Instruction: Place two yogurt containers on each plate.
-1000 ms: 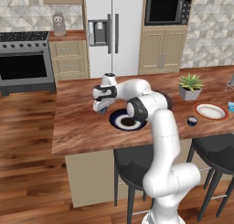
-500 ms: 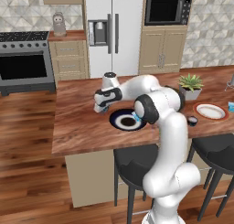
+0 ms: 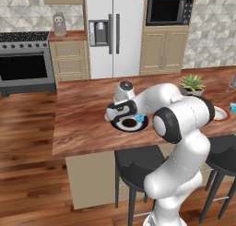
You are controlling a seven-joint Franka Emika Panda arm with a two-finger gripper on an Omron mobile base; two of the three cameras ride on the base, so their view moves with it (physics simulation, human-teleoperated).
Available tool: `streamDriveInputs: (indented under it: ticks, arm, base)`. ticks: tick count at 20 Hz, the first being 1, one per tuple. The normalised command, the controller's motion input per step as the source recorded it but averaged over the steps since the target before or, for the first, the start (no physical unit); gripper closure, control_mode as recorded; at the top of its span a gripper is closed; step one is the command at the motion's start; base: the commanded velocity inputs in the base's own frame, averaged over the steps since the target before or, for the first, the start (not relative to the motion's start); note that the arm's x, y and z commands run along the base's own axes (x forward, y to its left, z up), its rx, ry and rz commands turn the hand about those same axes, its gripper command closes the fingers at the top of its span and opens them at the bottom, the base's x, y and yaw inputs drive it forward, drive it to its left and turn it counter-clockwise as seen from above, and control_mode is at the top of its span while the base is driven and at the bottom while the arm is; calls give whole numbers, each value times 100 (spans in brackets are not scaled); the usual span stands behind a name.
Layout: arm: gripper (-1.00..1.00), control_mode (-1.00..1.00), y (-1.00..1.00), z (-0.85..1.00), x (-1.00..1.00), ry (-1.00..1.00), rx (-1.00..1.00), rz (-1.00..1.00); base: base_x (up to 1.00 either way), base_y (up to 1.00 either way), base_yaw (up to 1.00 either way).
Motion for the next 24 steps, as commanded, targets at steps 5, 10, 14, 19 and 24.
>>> streamDriveInputs:
  ticks: [5, 10, 14, 19, 24]
  arm:
    - [100, -100, -17, 77, -18, 6, 4, 0]
    - [100, -100, -21, 32, -11, 24, 4, 0]
    - [100, -100, -2, -14, 0, 16, 0, 0]
    - [100, -100, -1, -40, 0, 8, -1, 0]
    - [100, -100, -12, -43, 0, 1, -2, 0]
  base:
    - [0, 0, 0]
    - [0, 0, 0]
    - [0, 0, 0]
    - [0, 0, 0]
    - [0, 0, 0]
